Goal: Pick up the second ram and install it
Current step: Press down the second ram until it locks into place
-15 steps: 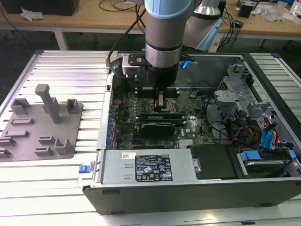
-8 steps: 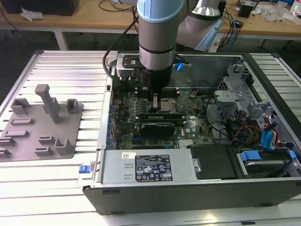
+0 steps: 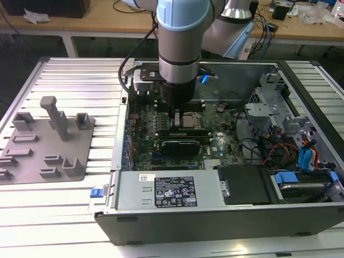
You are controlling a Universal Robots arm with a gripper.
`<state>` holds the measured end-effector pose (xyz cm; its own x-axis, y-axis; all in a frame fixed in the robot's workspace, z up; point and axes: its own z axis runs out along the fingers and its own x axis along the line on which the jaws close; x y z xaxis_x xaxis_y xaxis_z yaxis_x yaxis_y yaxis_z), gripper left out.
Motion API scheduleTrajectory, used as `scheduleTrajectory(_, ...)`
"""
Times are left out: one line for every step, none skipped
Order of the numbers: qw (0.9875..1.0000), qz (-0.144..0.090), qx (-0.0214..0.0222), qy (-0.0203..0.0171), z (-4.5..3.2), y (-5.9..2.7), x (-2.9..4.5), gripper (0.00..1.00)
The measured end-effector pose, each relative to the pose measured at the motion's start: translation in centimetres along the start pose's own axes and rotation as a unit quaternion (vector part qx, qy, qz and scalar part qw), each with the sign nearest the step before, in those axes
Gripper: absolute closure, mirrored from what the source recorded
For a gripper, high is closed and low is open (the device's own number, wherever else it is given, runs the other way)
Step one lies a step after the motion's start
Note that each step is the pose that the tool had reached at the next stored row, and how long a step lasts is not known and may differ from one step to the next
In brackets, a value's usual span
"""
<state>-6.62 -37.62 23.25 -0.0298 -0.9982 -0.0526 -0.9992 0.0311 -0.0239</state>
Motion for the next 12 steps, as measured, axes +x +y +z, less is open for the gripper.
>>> scheduleTrajectory(1.0000, 0.000, 0.0001, -0.0001, 0.03, 0.00, 0.00, 0.92)
scheduleTrajectory(1.0000, 0.000, 0.0000, 0.0000, 0.17, 0.02, 0.01, 0.92)
scheduleTrajectory(1.0000, 0.000, 0.0000, -0.0001, 0.18, 0.02, 0.01, 0.92)
scheduleTrajectory(1.0000, 0.000, 0.0000, -0.0002, 0.24, 0.02, 0.01, 0.92)
scheduleTrajectory(1.0000, 0.000, 0.0000, -0.0001, 0.32, 0.02, 0.01, 0.92)
scheduleTrajectory(1.0000, 0.000, 0.0000, 0.0000, 0.36, 0.02, 0.02, 0.92)
scheduleTrajectory(1.0000, 0.000, 0.0001, -0.0001, 0.38, 0.02, 0.02, 0.92)
scheduleTrajectory(1.0000, 0.000, 0.0001, -0.0001, 0.37, 0.02, 0.02, 0.92)
scheduleTrajectory(1.0000, 0.000, 0.0003, -0.0005, 0.30, 0.01, 0.00, 0.92)
scheduleTrajectory(1.0000, 0.000, 0.0007, -0.0011, 0.02, -0.01, -0.03, 0.92)
scheduleTrajectory(1.0000, 0.000, 0.0002, -0.0003, -1.28, -0.02, -0.08, 0.92)
scheduleTrajectory(1.0000, 0.000, 0.0001, -0.0001, -2.40, -0.05, -0.13, 0.92)
